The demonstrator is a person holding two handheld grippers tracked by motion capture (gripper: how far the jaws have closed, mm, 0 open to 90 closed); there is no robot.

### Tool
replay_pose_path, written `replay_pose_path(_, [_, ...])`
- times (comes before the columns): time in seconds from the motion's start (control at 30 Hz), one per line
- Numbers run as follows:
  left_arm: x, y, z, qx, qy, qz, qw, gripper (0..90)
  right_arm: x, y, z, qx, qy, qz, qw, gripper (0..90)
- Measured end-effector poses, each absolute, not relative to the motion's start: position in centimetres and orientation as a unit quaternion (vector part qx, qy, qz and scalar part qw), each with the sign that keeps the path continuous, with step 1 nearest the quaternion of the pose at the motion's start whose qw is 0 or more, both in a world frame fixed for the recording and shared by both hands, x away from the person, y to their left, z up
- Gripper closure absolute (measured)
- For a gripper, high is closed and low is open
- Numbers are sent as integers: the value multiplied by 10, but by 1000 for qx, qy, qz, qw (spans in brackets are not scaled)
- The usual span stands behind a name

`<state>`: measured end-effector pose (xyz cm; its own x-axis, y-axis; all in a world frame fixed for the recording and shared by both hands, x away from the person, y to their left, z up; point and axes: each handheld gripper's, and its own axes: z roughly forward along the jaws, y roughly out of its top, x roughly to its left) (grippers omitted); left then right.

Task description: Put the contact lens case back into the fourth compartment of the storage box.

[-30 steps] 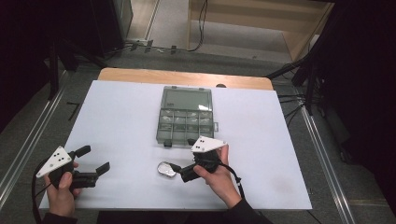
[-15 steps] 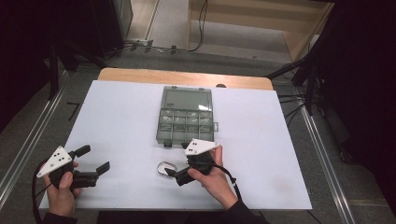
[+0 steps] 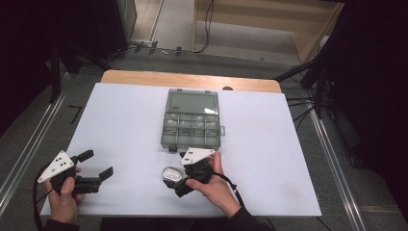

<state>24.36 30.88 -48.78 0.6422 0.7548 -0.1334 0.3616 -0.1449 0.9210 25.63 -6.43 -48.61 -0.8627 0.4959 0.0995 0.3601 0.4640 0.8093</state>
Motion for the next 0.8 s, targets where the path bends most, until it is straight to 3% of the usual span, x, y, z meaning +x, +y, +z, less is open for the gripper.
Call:
replay_pose_path(0.4, [244, 309, -488, 734, 381, 184, 532, 0, 255, -56, -492, 245, 864, 437, 58, 0])
replay_pose_path(0.5, [244, 309, -488, 733, 381, 184, 532, 0, 254, -55, -493, 248, 862, 436, 70, 118])
replay_pose_path(0.8, [244, 309, -488, 733, 381, 184, 532, 0, 256, -53, -498, 251, 872, 415, 71, 233])
